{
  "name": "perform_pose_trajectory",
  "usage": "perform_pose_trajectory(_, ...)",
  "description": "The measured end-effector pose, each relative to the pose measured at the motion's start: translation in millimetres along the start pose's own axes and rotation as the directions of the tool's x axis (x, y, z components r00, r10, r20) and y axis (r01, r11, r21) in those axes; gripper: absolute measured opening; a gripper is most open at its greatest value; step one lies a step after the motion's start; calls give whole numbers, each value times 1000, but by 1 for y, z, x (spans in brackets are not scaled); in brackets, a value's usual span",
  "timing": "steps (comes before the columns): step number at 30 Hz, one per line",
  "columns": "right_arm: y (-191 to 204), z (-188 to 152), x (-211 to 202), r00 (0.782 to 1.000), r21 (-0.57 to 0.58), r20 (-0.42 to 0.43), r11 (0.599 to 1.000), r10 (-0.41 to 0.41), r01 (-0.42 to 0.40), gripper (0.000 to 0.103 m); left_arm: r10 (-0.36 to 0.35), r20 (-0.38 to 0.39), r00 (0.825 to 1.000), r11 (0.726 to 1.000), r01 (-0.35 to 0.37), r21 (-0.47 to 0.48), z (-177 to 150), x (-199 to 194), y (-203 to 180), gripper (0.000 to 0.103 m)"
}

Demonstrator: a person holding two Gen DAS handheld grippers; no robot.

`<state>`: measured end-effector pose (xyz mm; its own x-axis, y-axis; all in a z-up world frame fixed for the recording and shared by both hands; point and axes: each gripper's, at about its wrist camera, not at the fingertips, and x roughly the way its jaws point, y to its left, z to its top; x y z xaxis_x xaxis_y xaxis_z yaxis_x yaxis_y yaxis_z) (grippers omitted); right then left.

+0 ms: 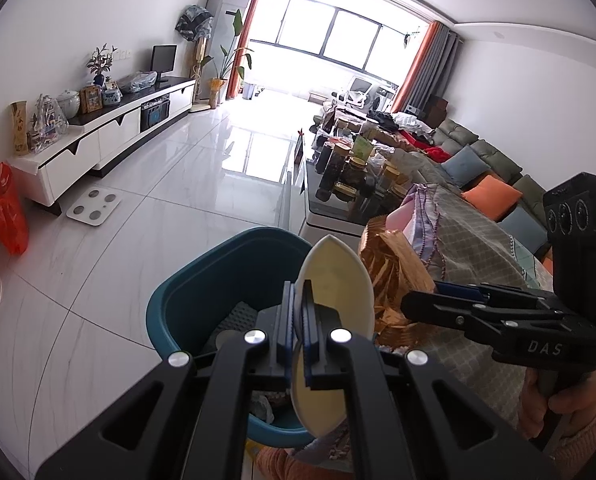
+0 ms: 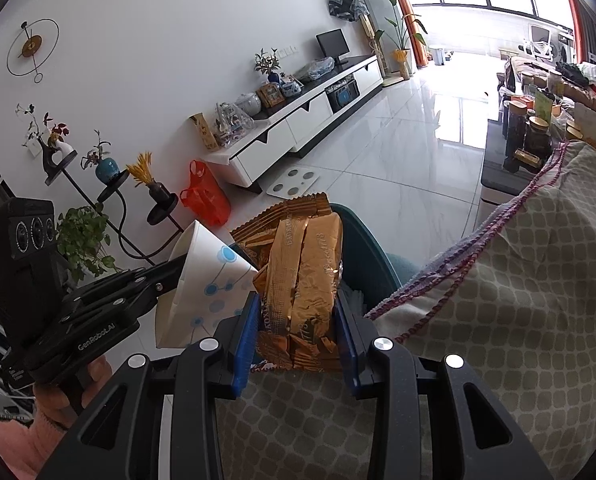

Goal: Collect trash
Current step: 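Lower the paper cup and wrappers with both tools into the teal basket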

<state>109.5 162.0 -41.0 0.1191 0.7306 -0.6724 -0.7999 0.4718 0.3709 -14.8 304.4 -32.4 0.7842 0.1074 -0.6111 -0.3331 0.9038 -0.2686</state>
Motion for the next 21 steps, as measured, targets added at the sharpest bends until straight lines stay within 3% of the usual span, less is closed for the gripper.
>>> perform_pose_trajectory(21, 3, 7, 20, 999, 1, -48, 1000, -26, 26, 37, 16, -33, 999, 1000, -17, -17, -4, 15, 7, 5)
